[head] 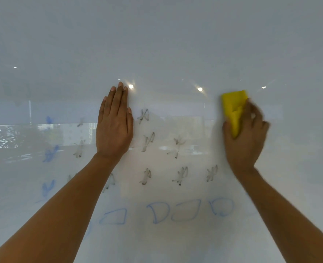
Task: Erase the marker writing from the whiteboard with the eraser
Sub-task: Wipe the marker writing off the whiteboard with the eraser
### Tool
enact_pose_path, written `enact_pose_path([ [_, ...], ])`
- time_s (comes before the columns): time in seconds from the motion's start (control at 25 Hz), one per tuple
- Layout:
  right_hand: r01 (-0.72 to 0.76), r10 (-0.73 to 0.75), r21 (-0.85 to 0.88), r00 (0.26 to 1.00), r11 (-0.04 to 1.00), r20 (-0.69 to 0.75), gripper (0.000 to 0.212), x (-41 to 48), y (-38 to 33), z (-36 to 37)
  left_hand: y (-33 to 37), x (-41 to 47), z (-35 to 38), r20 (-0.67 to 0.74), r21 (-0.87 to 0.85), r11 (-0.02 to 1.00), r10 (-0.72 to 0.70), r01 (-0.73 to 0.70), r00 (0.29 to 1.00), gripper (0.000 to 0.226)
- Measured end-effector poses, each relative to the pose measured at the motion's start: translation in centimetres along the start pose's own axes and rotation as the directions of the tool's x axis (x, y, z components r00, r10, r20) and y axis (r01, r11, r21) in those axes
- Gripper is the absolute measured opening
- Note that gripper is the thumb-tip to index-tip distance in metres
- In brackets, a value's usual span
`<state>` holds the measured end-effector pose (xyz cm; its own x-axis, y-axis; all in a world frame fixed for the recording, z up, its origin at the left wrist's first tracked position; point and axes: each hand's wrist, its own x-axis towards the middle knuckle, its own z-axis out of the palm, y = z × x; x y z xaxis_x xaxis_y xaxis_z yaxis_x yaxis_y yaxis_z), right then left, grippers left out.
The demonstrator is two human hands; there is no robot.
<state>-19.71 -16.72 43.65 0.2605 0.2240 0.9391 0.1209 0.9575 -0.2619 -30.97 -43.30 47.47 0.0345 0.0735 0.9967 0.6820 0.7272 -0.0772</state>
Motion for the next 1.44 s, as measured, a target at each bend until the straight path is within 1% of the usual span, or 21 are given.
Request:
enact_pose_path([
  [0.04, 0.169, -0.17, 0.034, 0.984, 0.985, 0.052, 0.059, -2.5, -0.7, -0.3, 0.0, 0.0, 0.0, 0.0, -0.003, 1.0, -0.003, 0.003, 1.0, 0.05],
  [0.12, 0.482, -0.492, 0.107, 0.862, 0.87, 0.122, 0.055, -7.4, -1.1, -1.2, 0.0, 0.0, -0.1, 0.005, -0.01, 1.0, -0.005, 0.005, 1.0, 0.05],
  [0.24, 0.713, -0.734, 0.173, 0.655, 0.679, 0.181, 0.05, -6.0, 0.6, -1.8, 0.0, 0.1, -0.4, 0.011, -0.039, 0.999, 0.003, -0.003, 1.0, 0.049],
  [0.28, 0.713, -0.726, 0.144, 0.66, 0.686, 0.192, 0.051, -4.1, 1.1, -1.5, 0.0, 0.1, -0.5, 0.014, -0.05, 0.999, 0.006, -0.005, 1.0, 0.05],
  [0.32, 0.651, -0.657, 0.096, 0.734, 0.753, 0.174, 0.054, -1.8, 1.1, -0.9, -0.1, 0.1, -0.6, 0.014, -0.058, 0.998, 0.005, -0.005, 1.0, 0.05],
  [0.4, 0.326, -0.326, 0.009, 0.943, 0.945, 0.067, 0.057, 2.9, -0.8, 0.3, -0.1, 0.1, -0.6, 0.007, -0.065, 0.998, 0.006, -0.006, 1.0, 0.051],
  [0.48, 0.044, -0.043, -0.037, 0.999, 0.998, 0.012, 0.059, 5.0, -4.5, 1.5, -0.1, 0.1, -0.5, 0.003, -0.069, 0.998, 0.009, -0.009, 1.0, 0.052],
  [0.52, 0.036, -0.036, -0.042, 0.999, 0.998, 0.021, 0.06, 4.8, -6.3, 1.9, -0.2, 0.1, -0.5, 0.002, -0.071, 0.997, 0.01, -0.01, 1.0, 0.051],
  [0.6, 0.262, -0.261, -0.014, 0.964, 0.965, 0.053, 0.061, 2.4, -8.5, 2.0, -0.3, 0.1, -0.4, -0.001, -0.071, 0.997, 0.016, -0.016, 1.0, 0.05],
  [0.72, 0.607, -0.614, 0.093, 0.784, 0.789, 0.09, 0.055, -3.0, -7.3, 0.8, -0.3, 0.1, -0.4, -0.003, -0.058, 0.998, 0.023, -0.023, 1.0, 0.049],
  [0.8, 0.657, -0.667, 0.124, 0.739, 0.744, 0.09, 0.052, -3.8, -4.9, 0.1, -0.4, 0.1, -0.4, 0.004, -0.061, 0.998, 0.021, -0.021, 1.0, 0.049],
  [0.84, 0.633, -0.64, 0.099, 0.763, 0.768, 0.089, 0.052, -3.2, -3.7, 0.0, -0.4, 0.1, -0.4, 0.01, -0.065, 0.998, 0.019, -0.019, 1.0, 0.05],
  [0.88, 0.565, -0.567, 0.054, 0.819, 0.823, 0.085, 0.053, -2.2, -2.9, 0.0, -0.4, 0.1, -0.4, 0.014, -0.067, 0.998, 0.019, -0.018, 1.0, 0.05],
  [0.96, 0.259, -0.257, -0.034, 0.965, 0.965, 0.05, 0.058, 1.0, -2.8, 0.6, -0.4, 0.0, -0.3, 0.013, -0.063, 0.998, 0.017, -0.016, 1.0, 0.051],
  [1.04, -0.064, 0.065, -0.065, 0.998, 0.996, 0.014, 0.062, 4.7, -5.2, 1.4, -0.3, 0.0, -0.3, 0.01, -0.061, 0.998, 0.015, -0.014, 1.0, 0.052],
  [1.08, -0.106, 0.108, -0.072, 0.994, 0.992, 0.03, 0.063, 5.9, -6.9, 1.9, -0.3, 0.0, -0.4, 0.007, -0.066, 0.998, 0.011, -0.011, 1.0, 0.052],
  [1.12, -0.043, 0.047, -0.066, 0.997, 0.997, 0.057, 0.063, 6.2, -8.7, 2.4, -0.3, 0.1, -0.4, 0.005, -0.08, 0.997, 0.01, -0.009, 1.0, 0.051],
  [1.2, 0.28, -0.281, 0.025, 0.955, 0.96, 0.092, 0.061, 4.1, -11.6, 2.6, -0.3, 0.1, -0.8, -0.013, -0.151, 0.989, -0.002, 0.0, 1.0, 0.049],
  [1.32, 0.631, -0.65, 0.157, 0.746, 0.76, 0.146, 0.059, -2.7, -11.8, 1.2, -0.3, 0.2, -1.5, -0.016, -0.343, 0.936, -0.086, 0.075, 0.996, 0.045],
  [1.4, 0.748, -0.764, 0.158, 0.626, 0.645, 0.154, 0.056, -4.5, -9.7, 0.3, -0.5, 0.2, -2.2, 0.012, -0.4, 0.911, -0.101, 0.098, 0.995, 0.045],
  [1.44, 0.766, -0.776, 0.131, 0.613, 0.63, 0.148, 0.055, -3.9, -8.9, 0.3, -0.7, 0.3, -2.5, 0.029, -0.404, 0.909, -0.095, 0.098, 0.995, 0.045],
])
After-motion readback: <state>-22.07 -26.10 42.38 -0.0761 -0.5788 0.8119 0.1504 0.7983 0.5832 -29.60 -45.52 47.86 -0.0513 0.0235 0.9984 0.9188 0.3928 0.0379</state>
